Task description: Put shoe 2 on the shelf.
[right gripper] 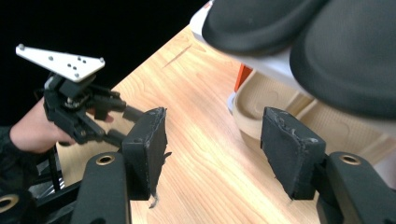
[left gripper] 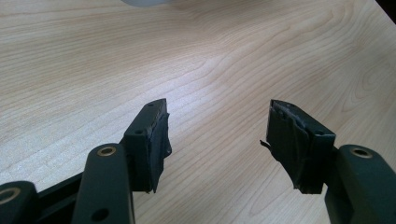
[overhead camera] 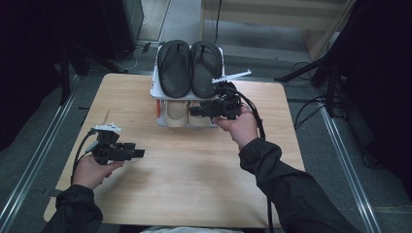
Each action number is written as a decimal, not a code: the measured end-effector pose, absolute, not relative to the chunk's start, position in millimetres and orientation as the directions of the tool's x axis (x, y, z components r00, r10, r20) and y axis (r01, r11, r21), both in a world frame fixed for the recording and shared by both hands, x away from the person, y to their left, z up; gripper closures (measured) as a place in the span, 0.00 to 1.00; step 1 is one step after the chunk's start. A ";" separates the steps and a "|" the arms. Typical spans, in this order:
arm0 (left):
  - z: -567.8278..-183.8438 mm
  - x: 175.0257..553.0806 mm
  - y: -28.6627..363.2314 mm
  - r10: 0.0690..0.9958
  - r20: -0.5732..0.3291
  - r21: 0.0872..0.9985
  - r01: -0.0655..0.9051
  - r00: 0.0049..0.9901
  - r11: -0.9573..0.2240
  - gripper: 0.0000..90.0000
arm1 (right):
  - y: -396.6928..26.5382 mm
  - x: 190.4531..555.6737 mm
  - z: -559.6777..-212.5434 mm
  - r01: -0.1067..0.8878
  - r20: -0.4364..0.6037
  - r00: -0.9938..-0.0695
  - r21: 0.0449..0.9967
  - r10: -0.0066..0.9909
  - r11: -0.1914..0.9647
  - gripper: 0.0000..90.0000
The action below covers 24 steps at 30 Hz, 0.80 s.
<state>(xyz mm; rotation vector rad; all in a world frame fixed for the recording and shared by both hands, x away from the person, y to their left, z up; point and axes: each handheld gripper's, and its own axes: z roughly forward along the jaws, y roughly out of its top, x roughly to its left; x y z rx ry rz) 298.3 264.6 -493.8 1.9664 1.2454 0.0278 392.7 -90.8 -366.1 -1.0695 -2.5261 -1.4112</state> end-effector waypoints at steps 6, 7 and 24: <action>-494.0 298.5 265.0 0.771 -0.371 0.622 0.755 0.518 -0.208 0.44 | -108.3 387.7 -386.4 0.584 0.371 -0.775 0.729 0.512 0.357 0.47; -494.0 298.5 264.8 0.771 -0.373 0.621 0.756 0.517 -0.207 0.44 | -111.1 386.7 -390.1 0.577 0.367 -0.781 0.733 0.506 0.359 0.47; -495.3 299.6 262.9 0.770 -0.378 0.618 0.759 0.514 -0.203 0.44 | -159.0 371.2 -440.0 0.564 0.337 -0.764 0.764 0.550 0.314 0.45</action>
